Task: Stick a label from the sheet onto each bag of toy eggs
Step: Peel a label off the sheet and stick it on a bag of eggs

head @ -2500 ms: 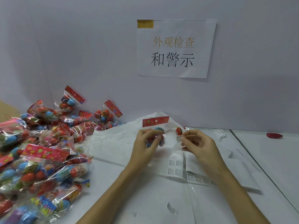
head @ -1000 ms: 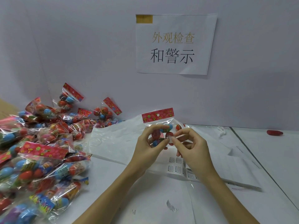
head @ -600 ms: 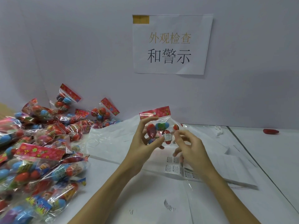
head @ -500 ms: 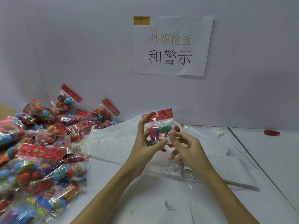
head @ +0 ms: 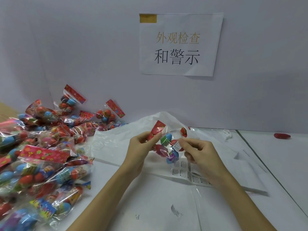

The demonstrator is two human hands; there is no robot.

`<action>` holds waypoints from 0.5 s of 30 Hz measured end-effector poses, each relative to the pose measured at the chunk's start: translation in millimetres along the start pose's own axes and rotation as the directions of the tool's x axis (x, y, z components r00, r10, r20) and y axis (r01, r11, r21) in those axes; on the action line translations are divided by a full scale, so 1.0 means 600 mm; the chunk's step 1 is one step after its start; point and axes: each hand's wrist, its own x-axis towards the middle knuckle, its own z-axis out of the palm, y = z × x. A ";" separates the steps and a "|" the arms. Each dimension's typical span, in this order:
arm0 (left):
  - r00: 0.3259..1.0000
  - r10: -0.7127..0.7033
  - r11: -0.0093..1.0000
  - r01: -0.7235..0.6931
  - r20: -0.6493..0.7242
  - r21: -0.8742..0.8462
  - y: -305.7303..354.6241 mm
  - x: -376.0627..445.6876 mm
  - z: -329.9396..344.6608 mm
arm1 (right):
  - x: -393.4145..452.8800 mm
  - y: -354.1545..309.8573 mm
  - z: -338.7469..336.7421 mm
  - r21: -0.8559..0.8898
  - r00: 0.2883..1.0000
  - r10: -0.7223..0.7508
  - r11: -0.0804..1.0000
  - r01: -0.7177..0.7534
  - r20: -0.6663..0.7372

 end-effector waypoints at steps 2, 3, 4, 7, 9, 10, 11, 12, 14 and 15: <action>1.000 -0.017 1.000 0.017 0.021 0.000 0.000 -0.002 0.005 | 0.000 0.002 -0.001 -0.014 1.000 0.015 1.000 -0.015 -0.002; 1.000 -0.023 0.999 0.024 0.011 -0.029 0.001 -0.002 0.007 | 0.001 0.003 -0.001 -0.021 1.000 0.026 0.999 -0.026 -0.008; 1.000 -0.025 0.998 0.025 -0.003 -0.060 0.001 0.001 0.007 | 0.002 0.002 0.000 -0.015 0.999 0.039 0.999 -0.039 -0.014; 0.999 -0.026 0.992 0.021 -0.036 -0.128 0.002 -0.001 0.007 | 0.005 0.003 0.005 0.036 0.998 0.059 0.998 -0.058 -0.016; 0.997 -0.018 0.991 0.007 -0.077 -0.135 0.001 -0.004 0.010 | 0.006 0.004 0.010 0.048 0.999 0.050 0.998 -0.049 -0.022; 0.994 -0.011 0.991 -0.004 -0.104 -0.136 0.001 -0.003 0.011 | 0.006 0.006 0.011 0.055 0.999 0.043 0.998 -0.041 -0.033; 0.992 -0.023 0.988 0.004 -0.124 -0.156 0.002 -0.002 0.010 | 0.006 0.007 0.011 0.072 0.998 0.036 0.997 -0.033 -0.050; 0.992 -0.067 0.979 0.045 -0.107 -0.197 0.003 0.001 0.007 | 0.005 0.008 0.009 0.097 0.997 0.030 0.995 -0.023 -0.069; 0.983 -0.177 0.950 0.183 0.044 -0.255 0.011 0.001 0.001 | 0.005 0.009 0.003 0.135 0.996 0.012 0.991 0.000 -0.089; 0.969 -0.198 0.947 0.228 0.144 -0.227 0.014 -0.002 0.001 | 0.005 0.009 0.002 0.140 0.997 0.006 0.990 0.005 -0.082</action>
